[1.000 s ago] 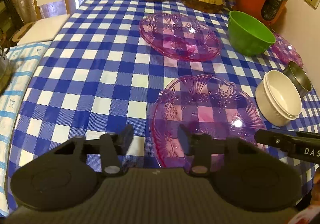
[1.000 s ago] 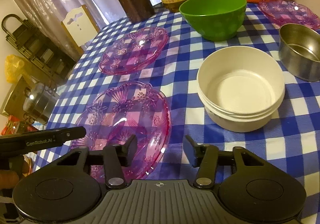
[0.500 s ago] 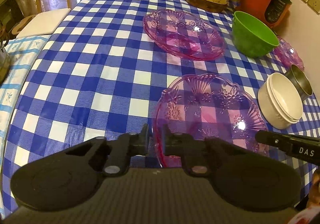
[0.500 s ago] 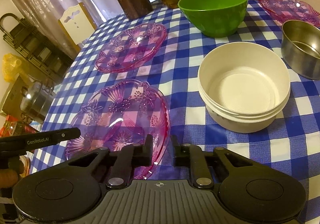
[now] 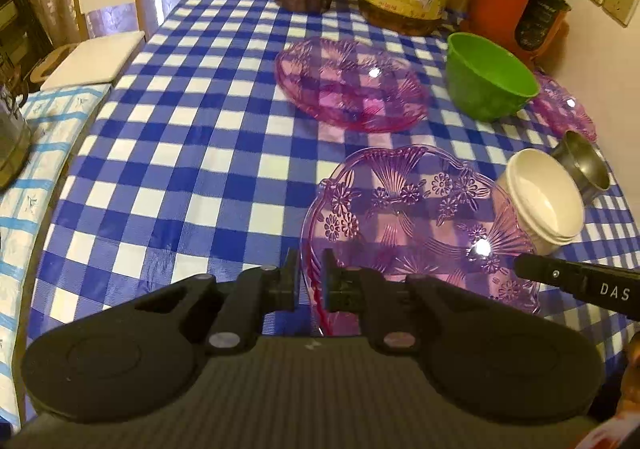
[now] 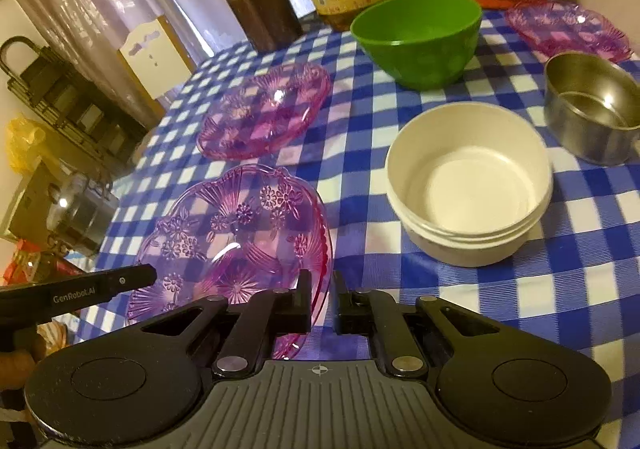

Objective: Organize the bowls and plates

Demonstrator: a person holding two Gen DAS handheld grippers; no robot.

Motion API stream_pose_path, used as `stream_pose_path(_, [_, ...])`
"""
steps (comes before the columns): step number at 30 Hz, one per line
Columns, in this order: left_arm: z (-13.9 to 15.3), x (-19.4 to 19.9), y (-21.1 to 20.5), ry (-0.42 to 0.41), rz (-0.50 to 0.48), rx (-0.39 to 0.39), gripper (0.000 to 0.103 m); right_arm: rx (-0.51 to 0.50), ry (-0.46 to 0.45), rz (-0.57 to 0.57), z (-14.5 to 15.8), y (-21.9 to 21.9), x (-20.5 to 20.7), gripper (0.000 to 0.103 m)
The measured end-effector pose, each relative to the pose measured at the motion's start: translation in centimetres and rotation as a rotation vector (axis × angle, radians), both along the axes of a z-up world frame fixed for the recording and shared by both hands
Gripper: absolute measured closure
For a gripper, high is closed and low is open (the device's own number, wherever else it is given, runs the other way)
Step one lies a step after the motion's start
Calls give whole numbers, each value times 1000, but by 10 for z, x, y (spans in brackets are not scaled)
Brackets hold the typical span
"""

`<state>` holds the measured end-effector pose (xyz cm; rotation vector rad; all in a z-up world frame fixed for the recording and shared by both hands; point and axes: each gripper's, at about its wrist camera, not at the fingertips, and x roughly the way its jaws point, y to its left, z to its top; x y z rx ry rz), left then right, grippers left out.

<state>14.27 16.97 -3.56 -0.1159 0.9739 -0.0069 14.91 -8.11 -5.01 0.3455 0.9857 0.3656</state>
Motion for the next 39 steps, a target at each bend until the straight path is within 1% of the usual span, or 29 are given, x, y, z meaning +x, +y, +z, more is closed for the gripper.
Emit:
stream_pose_path(6, [24,-8,-22,-26,-27,-2,94,4,-27,-27,24,-20,-13,94])
stream_pose_path(11, [42,-8,-51,-51,-67,-12,94,6,-50,-69,45,-47,-21,95])
stream_pose_path(16, [60,3,-88,-80,-112,-23,95,-4,-77,-121,65,-82,-25,95])
stream_pose_path(21, [74,23,-129,-105,-162,-47,95,-7,-103,-182,82,-123,-20,95])
stream_pose_path(30, [80,65,-193,-117,-202,-100,95,-31,-139,-265,97,-189,1,95])
stream_pose_path(39, [77,111,-235,-123,-239,-132,95,-42,-159,-321,98,-236,39,95])
